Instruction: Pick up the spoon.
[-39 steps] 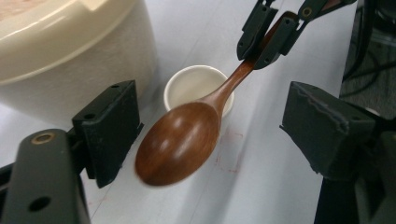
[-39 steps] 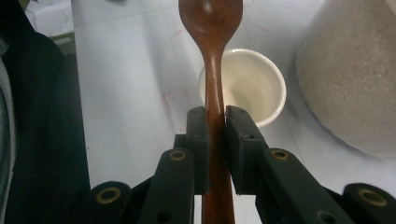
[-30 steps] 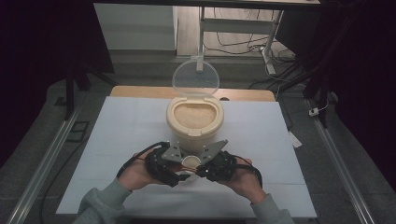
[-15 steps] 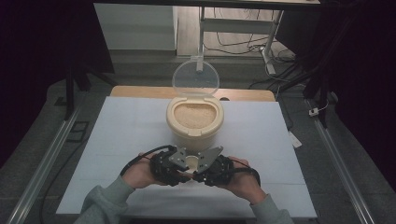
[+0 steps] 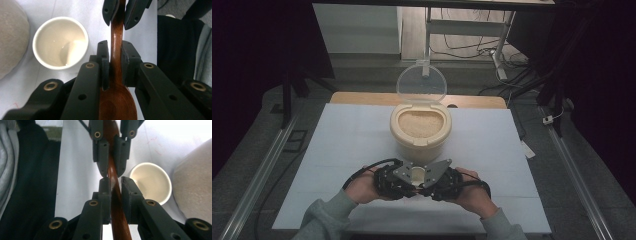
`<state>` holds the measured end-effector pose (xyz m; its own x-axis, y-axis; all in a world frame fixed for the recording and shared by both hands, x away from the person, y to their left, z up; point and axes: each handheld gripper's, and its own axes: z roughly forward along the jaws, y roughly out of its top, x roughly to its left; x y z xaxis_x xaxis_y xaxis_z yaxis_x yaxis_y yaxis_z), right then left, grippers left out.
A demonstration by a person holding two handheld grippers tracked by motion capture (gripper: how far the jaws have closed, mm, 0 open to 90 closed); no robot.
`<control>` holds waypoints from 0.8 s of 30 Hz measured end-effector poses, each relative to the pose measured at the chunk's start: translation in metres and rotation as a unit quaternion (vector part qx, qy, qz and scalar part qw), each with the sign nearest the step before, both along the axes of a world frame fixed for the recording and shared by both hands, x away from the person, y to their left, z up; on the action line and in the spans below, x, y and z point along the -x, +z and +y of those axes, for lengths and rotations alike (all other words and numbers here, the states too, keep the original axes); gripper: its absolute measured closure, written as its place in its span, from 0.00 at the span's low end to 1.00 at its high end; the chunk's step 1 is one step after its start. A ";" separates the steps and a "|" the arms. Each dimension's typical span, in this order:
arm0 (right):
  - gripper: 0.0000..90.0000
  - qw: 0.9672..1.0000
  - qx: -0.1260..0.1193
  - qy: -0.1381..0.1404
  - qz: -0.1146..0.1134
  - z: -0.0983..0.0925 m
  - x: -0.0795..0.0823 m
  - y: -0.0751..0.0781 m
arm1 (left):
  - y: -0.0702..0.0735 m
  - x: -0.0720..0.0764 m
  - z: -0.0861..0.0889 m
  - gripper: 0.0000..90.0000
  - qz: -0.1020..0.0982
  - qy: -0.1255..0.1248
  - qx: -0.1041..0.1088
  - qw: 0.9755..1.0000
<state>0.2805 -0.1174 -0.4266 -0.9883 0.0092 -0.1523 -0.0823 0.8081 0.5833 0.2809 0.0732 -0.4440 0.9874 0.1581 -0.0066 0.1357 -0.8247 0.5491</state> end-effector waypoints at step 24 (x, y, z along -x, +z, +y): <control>0.46 0.959 -0.204 -0.195 0.000 -0.050 -0.012 0.019 | 0.008 -0.004 0.022 0.87 -0.037 0.071 0.062 0.995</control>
<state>0.2922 -0.1677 -0.4072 -0.8978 0.4367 -0.0576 0.1794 0.4819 0.8576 0.2850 0.0956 -0.4363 0.9538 0.2984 0.0364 0.2018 -0.7252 0.6583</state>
